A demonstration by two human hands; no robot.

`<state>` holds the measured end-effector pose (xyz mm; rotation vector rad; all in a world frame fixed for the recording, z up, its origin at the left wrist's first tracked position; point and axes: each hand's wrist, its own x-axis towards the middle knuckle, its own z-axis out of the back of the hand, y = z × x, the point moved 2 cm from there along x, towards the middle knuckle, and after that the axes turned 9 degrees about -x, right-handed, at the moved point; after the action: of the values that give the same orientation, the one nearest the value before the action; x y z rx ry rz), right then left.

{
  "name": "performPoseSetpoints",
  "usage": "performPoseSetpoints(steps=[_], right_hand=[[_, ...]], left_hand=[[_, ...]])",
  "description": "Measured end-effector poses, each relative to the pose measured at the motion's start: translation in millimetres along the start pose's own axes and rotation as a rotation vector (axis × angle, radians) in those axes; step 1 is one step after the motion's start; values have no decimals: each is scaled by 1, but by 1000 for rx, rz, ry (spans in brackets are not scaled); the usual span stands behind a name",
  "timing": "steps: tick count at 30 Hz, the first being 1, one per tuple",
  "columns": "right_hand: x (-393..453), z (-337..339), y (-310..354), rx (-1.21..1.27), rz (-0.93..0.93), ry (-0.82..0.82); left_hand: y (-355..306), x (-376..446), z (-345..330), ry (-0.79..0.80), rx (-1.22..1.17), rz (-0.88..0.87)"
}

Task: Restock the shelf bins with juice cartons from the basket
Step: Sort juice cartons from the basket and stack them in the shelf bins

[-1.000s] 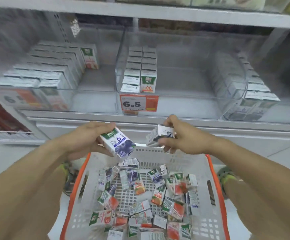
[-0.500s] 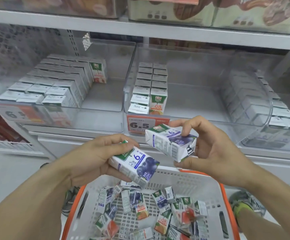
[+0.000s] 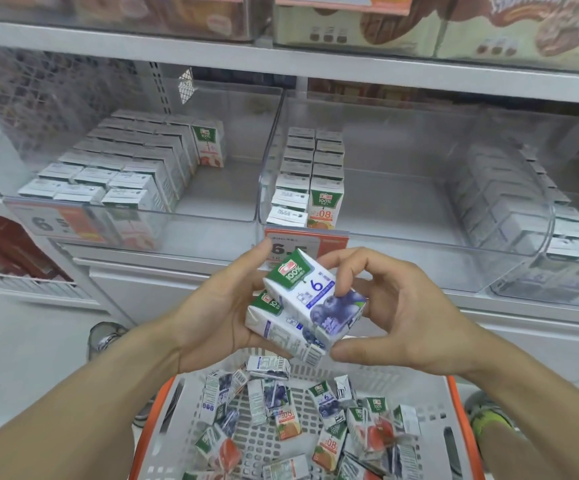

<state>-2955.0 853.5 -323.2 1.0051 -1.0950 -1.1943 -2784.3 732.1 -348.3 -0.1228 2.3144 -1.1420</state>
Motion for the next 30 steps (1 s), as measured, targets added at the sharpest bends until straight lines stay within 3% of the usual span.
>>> performPoseSetpoints(steps=[8, 11, 15, 18, 22, 26, 30], right_hand=[[0, 1, 4, -324, -6, 17], [-1, 3, 0, -223, -85, 76], [0, 6, -6, -32, -297, 31], [-2, 6, -15, -190, -419, 219], [-10, 7, -20, -148, -540, 340], [-15, 5, -24, -88, -581, 390], [-19, 7, -30, 27, -556, 306]], left_hand=[[6, -1, 0, 94, 172, -64], [7, 0, 2, 53, 183, -78], [13, 1, 4, -37, 246, -99], [14, 0, -4, -50, 374, -131], [20, 0, -17, -32, 555, -159], [30, 3, -24, -50, 624, -174], [32, 5, -29, -182, 615, -238]])
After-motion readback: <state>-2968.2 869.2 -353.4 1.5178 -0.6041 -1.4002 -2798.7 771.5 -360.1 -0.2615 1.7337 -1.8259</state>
